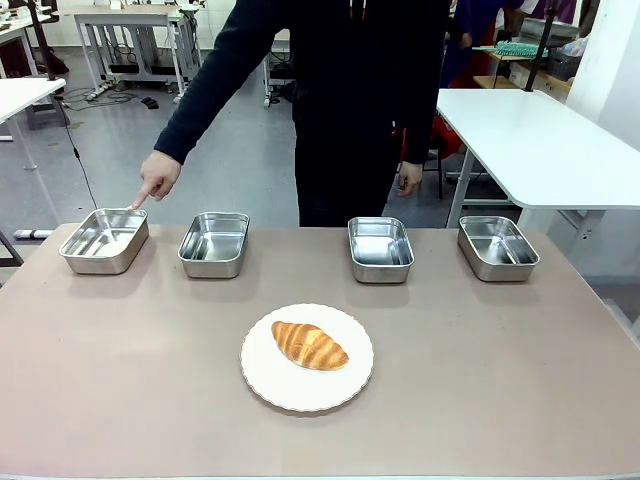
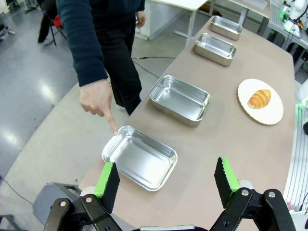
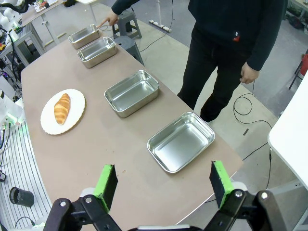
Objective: Place the bread in the container.
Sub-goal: Place the Butter Roll into the Airtight Container indicated by the human.
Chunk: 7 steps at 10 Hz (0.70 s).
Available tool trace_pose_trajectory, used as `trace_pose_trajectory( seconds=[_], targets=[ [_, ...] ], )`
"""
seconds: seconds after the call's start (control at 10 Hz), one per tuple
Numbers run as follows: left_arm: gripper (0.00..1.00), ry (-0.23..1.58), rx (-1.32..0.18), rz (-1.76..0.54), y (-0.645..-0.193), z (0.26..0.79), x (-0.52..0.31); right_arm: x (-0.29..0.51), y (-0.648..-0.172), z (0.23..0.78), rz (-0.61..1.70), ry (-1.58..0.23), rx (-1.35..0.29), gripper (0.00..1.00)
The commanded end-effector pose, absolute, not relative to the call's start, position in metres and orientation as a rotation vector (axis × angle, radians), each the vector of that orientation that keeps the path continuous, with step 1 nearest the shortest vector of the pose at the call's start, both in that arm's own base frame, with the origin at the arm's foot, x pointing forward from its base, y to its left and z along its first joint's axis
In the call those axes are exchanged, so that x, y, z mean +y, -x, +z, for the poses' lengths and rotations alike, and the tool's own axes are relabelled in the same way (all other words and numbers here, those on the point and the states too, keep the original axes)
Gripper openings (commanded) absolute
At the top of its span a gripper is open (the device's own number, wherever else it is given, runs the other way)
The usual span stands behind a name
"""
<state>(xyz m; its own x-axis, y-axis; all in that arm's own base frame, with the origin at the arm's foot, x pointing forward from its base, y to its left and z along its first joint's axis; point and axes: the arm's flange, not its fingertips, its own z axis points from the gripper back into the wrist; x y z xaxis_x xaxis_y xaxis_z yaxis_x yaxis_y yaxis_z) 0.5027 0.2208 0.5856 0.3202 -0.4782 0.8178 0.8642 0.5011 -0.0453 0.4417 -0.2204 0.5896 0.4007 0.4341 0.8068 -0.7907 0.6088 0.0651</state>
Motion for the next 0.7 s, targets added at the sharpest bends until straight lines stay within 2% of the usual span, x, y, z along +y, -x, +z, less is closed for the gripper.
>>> trace_pose_trajectory(
  seconds=[0.0, 0.2, 0.4, 0.6],
  targets=[
    [1.00, 0.530, -0.850, -0.945, -0.503, 0.587, 0.221, -0.218, -0.442, 0.592, 0.819, -0.486, -0.852, 1.00],
    [1.00, 0.536, -0.844, -0.939, -0.503, 0.586, 0.221, -0.218, -0.442, 0.592, 0.819, -0.486, -0.852, 1.00],
    [1.00, 0.543, -0.682, -1.019, -0.471, 0.575, 0.218, -0.218, -0.442, 0.592, 0.819, -0.486, -0.852, 1.00],
    [1.00, 0.554, -0.475, -1.152, -0.412, 0.558, 0.222, -0.218, -0.442, 0.592, 0.819, -0.486, -0.852, 1.00]
  ],
)
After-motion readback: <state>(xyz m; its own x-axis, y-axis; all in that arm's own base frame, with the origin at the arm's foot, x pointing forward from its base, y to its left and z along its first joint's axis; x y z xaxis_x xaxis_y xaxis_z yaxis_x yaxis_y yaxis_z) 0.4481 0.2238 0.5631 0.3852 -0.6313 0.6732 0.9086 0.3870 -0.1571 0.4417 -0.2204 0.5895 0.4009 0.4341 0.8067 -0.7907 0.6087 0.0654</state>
